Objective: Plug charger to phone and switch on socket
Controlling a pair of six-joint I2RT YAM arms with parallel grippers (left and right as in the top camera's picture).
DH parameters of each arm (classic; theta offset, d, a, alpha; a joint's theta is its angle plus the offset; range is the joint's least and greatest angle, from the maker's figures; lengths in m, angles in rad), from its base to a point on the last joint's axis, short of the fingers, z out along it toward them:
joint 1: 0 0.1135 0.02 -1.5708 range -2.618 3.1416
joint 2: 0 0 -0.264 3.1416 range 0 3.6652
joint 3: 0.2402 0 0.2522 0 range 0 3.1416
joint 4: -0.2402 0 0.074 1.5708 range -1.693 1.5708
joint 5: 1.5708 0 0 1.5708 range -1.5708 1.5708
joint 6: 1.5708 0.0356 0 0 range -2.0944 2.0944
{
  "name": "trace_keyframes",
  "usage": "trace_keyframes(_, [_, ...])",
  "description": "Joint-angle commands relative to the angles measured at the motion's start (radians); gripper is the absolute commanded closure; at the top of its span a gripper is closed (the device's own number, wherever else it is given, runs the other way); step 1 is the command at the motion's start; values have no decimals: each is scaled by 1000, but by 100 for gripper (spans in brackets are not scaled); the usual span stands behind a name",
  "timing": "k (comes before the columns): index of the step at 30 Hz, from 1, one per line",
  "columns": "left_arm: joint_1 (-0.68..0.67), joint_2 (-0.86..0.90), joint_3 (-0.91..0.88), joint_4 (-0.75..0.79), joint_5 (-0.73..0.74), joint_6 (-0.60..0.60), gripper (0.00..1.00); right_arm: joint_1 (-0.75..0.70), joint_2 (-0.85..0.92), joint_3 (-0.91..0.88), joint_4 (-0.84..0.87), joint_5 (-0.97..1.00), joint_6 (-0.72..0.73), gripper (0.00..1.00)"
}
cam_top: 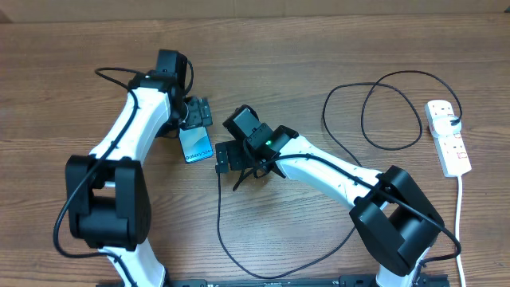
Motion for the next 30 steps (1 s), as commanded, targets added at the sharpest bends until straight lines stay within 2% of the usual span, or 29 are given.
trace_keyframes(1, [2, 68, -14, 5, -4, 24, 0, 2, 5, -6, -1, 10, 6, 0])
trace_keyframes(12, [2, 204, -14, 35, 46, 23, 0, 2, 5, -6, -12, 10, 6, 0])
trace_keyframes(16, [2, 204, -14, 37, 47, 23, 11, 2, 5, -6, -12, 10, 6, 0])
trace_keyframes(18, [2, 204, -14, 42, 47, 23, 22, 2, 5, -6, -12, 10, 6, 0])
trace_keyframes(24, [2, 203, -13, 42, 77, 42, 41, 2, 5, -6, -13, 10, 6, 0])
trace_keyframes(26, [2, 203, -11, 42, 100, 53, 43, 2, 5, -6, -13, 10, 6, 0])
trace_keyframes(30, [2, 203, -11, 38, 99, 53, 37, 2, 5, -6, -13, 10, 6, 0])
